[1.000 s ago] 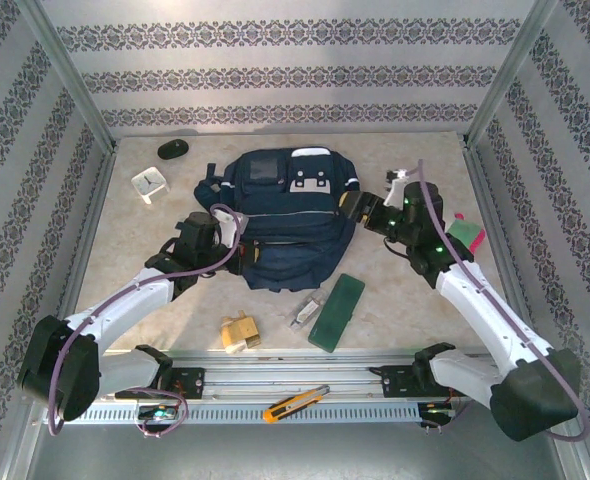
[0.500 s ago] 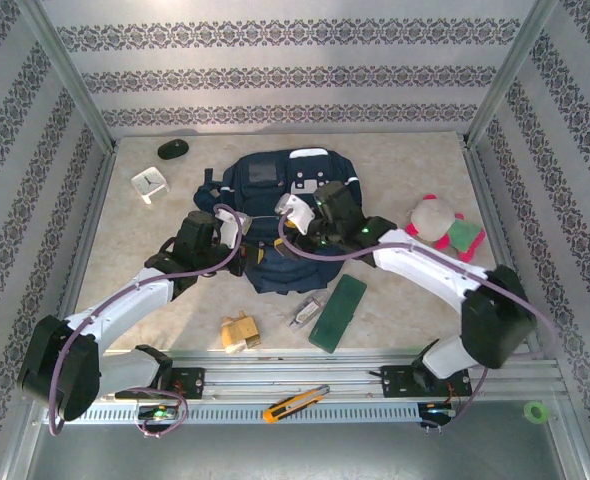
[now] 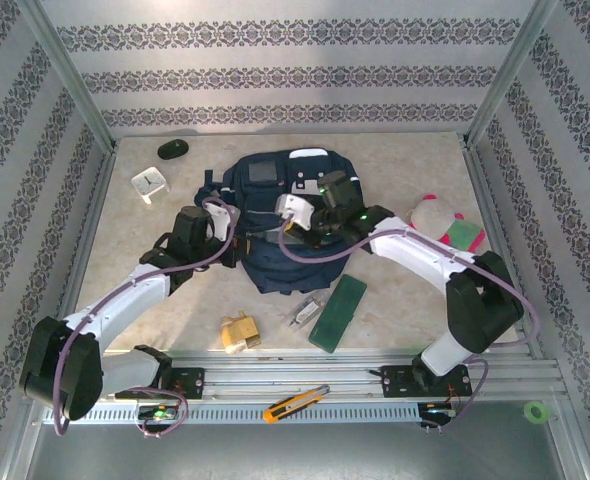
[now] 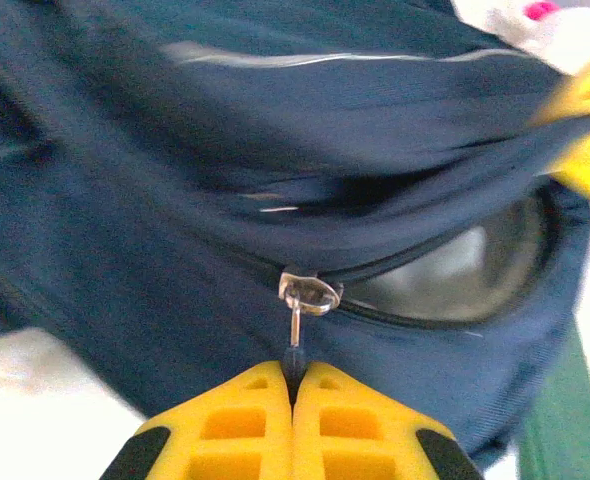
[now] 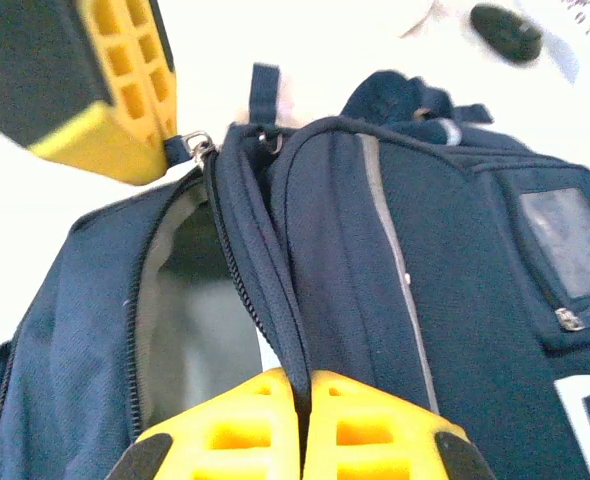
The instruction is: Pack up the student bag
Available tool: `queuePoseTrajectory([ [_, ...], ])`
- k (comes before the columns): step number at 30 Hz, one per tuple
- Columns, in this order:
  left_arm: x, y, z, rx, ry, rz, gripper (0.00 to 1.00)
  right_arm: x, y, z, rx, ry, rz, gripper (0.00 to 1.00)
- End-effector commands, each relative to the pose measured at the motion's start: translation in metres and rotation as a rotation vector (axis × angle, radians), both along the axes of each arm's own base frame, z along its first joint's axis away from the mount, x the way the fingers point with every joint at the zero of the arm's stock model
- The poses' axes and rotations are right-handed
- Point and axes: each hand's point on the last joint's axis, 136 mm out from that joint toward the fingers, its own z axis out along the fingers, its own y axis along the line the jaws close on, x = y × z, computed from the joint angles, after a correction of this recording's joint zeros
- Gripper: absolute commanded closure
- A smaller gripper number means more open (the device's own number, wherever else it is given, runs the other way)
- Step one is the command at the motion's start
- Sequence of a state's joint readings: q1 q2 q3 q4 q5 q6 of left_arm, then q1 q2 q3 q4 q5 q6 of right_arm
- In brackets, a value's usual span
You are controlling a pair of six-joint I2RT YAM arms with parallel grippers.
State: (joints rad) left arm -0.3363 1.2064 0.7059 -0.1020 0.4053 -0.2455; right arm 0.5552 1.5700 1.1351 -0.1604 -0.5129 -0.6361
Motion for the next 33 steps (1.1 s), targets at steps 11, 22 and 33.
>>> queuePoseTrajectory([
  [11,0.116,0.086,-0.011,0.166,-0.083,0.250,1.00,0.021,-0.027,0.136,0.347,-0.170,0.186,1.00],
  [22,0.166,0.107,0.006,0.164,-0.141,0.330,0.71,0.074,-0.025,0.136,0.303,-0.239,-0.013,1.00],
  [33,0.087,0.026,0.120,0.086,-0.689,-0.280,0.27,0.085,-0.001,0.130,0.356,-0.167,0.110,1.00],
])
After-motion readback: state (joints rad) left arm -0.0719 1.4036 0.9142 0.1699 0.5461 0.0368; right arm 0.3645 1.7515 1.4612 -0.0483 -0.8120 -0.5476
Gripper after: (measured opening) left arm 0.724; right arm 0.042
